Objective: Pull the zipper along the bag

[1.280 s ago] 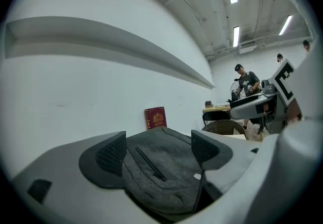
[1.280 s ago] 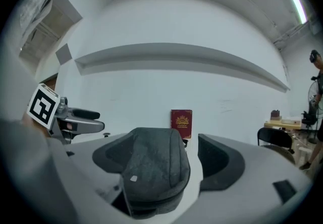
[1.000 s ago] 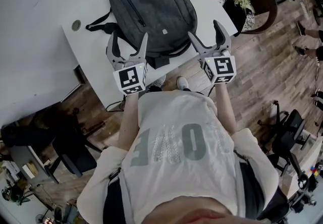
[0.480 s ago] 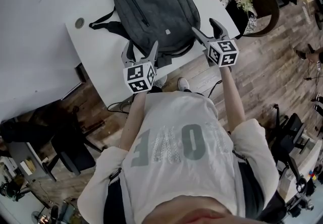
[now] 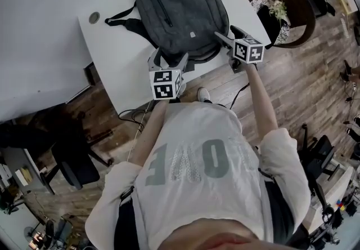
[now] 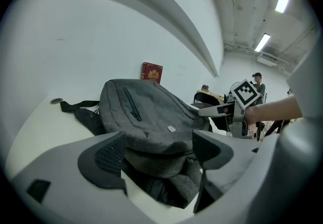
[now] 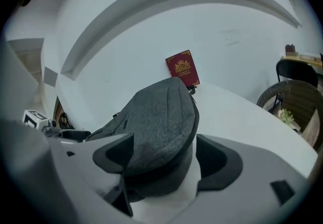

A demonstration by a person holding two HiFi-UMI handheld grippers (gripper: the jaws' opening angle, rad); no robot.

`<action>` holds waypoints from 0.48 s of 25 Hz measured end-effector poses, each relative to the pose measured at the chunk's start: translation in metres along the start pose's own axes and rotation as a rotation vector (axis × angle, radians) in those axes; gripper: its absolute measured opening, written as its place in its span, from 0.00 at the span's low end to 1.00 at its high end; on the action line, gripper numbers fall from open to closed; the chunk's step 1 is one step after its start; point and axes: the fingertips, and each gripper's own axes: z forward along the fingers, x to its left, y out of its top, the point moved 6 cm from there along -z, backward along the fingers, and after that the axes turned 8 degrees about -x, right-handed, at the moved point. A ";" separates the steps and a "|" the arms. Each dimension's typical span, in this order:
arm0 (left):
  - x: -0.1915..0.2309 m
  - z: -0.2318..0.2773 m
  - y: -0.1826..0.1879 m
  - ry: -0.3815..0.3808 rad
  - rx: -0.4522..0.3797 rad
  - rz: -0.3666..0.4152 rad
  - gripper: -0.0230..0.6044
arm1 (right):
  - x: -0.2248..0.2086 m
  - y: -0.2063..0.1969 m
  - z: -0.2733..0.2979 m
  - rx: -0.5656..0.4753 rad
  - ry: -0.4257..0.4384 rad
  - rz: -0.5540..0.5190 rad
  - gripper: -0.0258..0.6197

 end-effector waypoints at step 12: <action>0.011 0.006 -0.016 -0.018 0.087 -0.042 0.66 | 0.001 -0.018 0.009 0.045 0.003 0.097 0.63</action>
